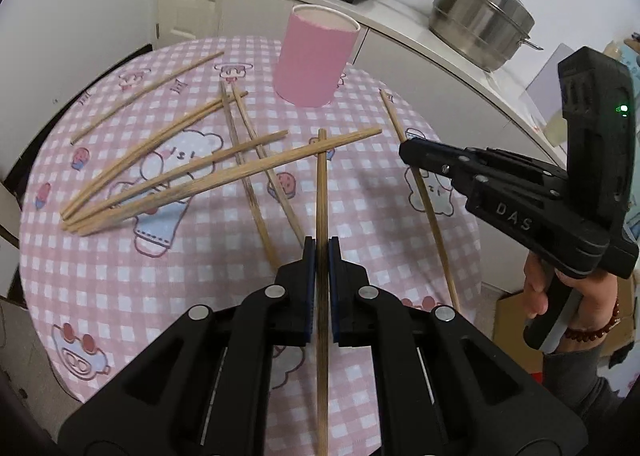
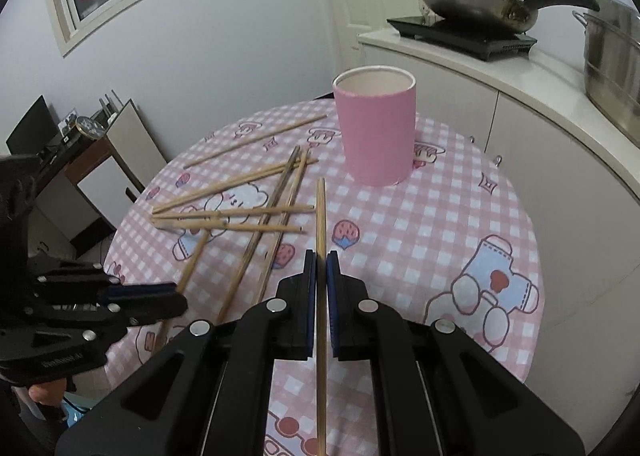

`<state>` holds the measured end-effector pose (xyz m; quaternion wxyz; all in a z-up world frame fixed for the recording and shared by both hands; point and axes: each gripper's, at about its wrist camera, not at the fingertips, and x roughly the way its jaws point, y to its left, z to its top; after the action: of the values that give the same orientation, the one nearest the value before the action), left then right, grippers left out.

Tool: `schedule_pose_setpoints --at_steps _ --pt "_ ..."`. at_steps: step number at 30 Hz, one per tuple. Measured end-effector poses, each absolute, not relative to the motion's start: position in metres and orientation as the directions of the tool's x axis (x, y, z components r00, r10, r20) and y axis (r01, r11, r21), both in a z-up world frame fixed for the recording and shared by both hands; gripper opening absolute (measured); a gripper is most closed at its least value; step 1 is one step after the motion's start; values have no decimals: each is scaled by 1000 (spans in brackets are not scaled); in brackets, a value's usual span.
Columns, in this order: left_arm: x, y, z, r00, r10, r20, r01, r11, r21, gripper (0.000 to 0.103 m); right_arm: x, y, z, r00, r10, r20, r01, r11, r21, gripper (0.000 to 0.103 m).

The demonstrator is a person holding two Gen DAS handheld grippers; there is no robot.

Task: Organize utensils
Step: 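Lift both held chopsticks upright and carry them above the pink cup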

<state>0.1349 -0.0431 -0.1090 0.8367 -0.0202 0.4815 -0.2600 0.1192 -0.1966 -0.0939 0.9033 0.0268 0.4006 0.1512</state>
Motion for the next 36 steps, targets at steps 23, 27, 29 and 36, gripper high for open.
schedule_pose_setpoints --at_steps 23,27,29,36 --pt "180 -90 -39 576 -495 -651 478 850 -224 6 127 -224 -37 778 294 -555 -224 955 192 4" --pt "183 -85 -12 654 -490 -577 461 862 -211 6 133 -222 -11 811 299 -504 -246 954 169 4" --pt "188 -82 2 681 -490 -545 452 866 -214 6 137 -220 1 821 305 -483 -263 952 154 4" --pt "205 -84 46 801 -413 -433 398 908 -131 6 159 -214 44 864 282 -417 -278 958 72 4"
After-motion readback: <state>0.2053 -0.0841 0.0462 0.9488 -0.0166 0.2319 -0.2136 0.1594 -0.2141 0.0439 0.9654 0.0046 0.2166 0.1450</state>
